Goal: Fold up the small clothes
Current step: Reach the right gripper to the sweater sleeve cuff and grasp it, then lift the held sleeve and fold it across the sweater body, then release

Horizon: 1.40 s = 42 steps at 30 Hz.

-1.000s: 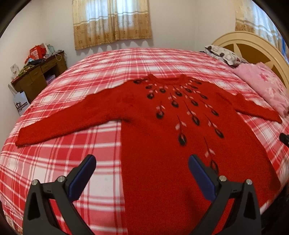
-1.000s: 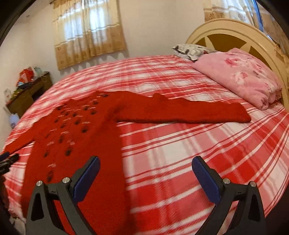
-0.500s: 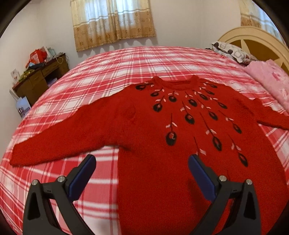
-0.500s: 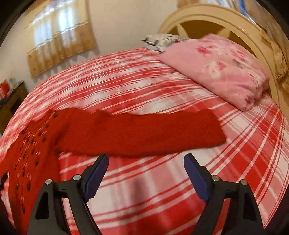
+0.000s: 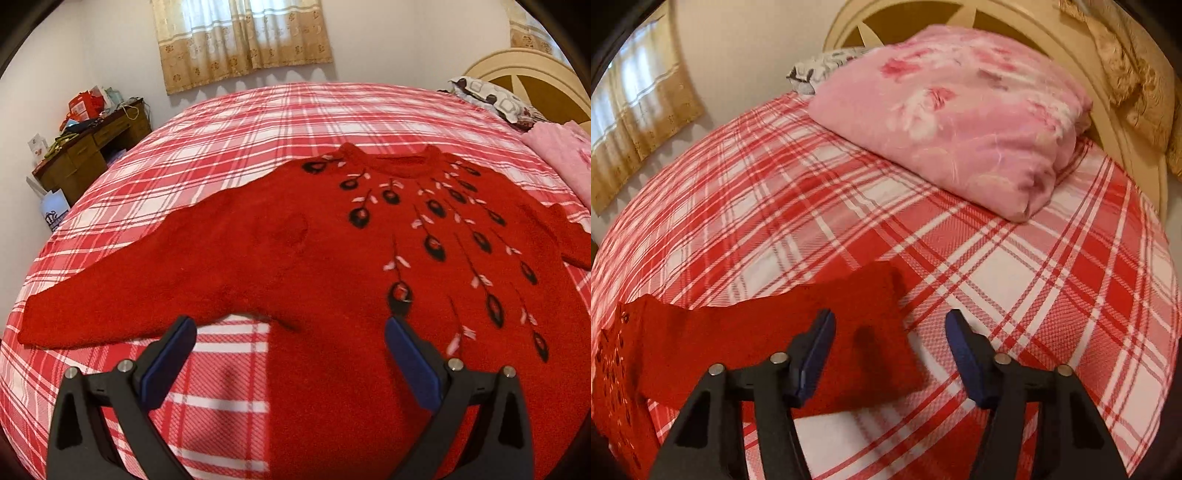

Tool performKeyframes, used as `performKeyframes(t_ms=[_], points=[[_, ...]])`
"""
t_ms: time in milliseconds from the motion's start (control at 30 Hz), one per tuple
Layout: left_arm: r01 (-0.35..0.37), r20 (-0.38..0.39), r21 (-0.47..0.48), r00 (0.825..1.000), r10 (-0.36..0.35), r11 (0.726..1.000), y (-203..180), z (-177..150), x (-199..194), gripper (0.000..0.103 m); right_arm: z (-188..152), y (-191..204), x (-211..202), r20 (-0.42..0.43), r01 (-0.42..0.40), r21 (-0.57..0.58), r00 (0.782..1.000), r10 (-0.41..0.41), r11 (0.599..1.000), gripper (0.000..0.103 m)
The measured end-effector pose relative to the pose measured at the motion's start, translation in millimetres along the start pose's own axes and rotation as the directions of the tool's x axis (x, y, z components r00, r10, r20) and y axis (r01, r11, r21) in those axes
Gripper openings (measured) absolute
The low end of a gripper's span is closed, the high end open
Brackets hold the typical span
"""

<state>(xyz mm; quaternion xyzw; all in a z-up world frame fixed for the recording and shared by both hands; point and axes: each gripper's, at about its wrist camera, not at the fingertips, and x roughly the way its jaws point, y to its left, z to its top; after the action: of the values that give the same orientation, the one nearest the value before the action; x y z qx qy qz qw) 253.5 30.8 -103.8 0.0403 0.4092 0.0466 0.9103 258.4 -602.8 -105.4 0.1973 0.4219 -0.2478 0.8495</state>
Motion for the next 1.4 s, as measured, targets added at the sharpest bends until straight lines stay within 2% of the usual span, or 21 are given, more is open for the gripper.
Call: performKeyframes(t_ms=[133,200,233,267,400,633,933,1400], points=[[-0.027,0.000,-0.022,1.000,0.027,0.999,10.6,7.7,8.8,0.103,0.7,-4.7,19.2,-0.063,-0.058,0.038,0.996,0.060,0.998,0.048],[-0.038,0.000,-0.028,0.999,0.038,0.999,13.6,9.8,12.4,0.103,-0.3,-3.8,24.7,-0.069,-0.060,0.045,0.996,0.063,0.997,0.042],[-0.045,0.000,-0.029,0.999,0.045,0.999,15.3,10.6,14.1,0.103,-1.1,-0.4,25.4,-0.067,-0.062,0.032,0.996,0.064,0.998,0.022],[-0.050,-0.002,-0.030,0.999,0.050,0.998,17.1,10.9,15.1,0.103,-2.0,2.4,27.0,-0.077,-0.077,0.024,0.994,0.079,0.997,0.010],[-0.056,-0.011,-0.042,0.998,0.055,0.998,26.5,9.1,18.1,0.103,-3.4,12.8,23.8,-0.079,-0.089,0.005,0.993,0.089,0.996,0.008],[-0.050,-0.013,-0.070,0.999,0.049,0.996,42.8,4.3,13.2,0.103,8.3,29.2,-5.2,-0.018,-0.112,-0.023,0.994,0.112,0.993,0.008],[-0.071,-0.003,-0.107,0.997,0.071,0.992,71.3,1.3,8.8,0.103,25.5,93.6,-73.3,0.099,-0.179,-0.156,0.976,0.196,0.971,0.008],[-0.127,-0.004,-0.156,0.992,0.128,0.980,125.4,-11.1,5.6,0.103,25.1,184.9,-122.2,0.093,-0.290,-0.271,0.941,0.325,0.918,0.008]])
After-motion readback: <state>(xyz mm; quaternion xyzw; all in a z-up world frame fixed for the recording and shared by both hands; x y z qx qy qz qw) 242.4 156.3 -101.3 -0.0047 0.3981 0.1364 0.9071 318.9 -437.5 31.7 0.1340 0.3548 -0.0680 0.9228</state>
